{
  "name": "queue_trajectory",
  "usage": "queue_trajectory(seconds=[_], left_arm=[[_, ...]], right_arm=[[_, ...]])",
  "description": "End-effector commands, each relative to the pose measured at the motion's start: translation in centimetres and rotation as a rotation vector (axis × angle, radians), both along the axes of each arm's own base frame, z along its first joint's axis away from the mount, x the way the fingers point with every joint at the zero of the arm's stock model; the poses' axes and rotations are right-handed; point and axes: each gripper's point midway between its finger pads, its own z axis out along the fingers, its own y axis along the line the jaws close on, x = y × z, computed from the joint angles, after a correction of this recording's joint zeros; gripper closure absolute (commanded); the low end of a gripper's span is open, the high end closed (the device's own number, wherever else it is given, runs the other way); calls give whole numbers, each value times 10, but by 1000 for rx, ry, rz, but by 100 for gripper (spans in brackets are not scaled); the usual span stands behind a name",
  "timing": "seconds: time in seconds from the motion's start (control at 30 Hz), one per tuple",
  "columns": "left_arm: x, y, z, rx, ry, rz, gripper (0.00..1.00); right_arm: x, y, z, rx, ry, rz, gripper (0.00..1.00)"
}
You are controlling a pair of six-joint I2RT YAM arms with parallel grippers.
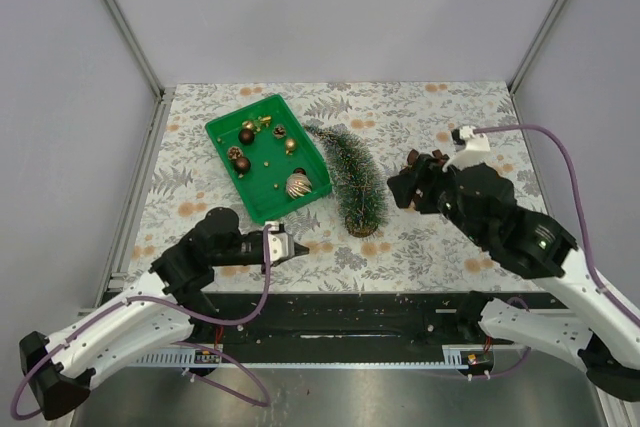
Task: Decorate the small christmas tree
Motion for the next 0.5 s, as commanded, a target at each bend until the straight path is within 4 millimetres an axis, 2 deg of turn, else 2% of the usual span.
queue_trajectory(seconds=[0.0, 0.07, 0.23, 0.47], left_arm=[[-1, 10, -9, -5, 66, 31, 100], [-1, 15, -13, 10, 77, 41, 100], [1, 22, -20, 23, 94, 72, 100], [5, 32, -29, 37, 121, 127, 100]], right_arm=[[52, 13, 45, -147, -244, -64, 22], [71, 34, 61, -181, -314, -38, 16], [97, 73, 98, -246, -493, 47, 6], [107, 115, 135, -259, -713, 174, 1]])
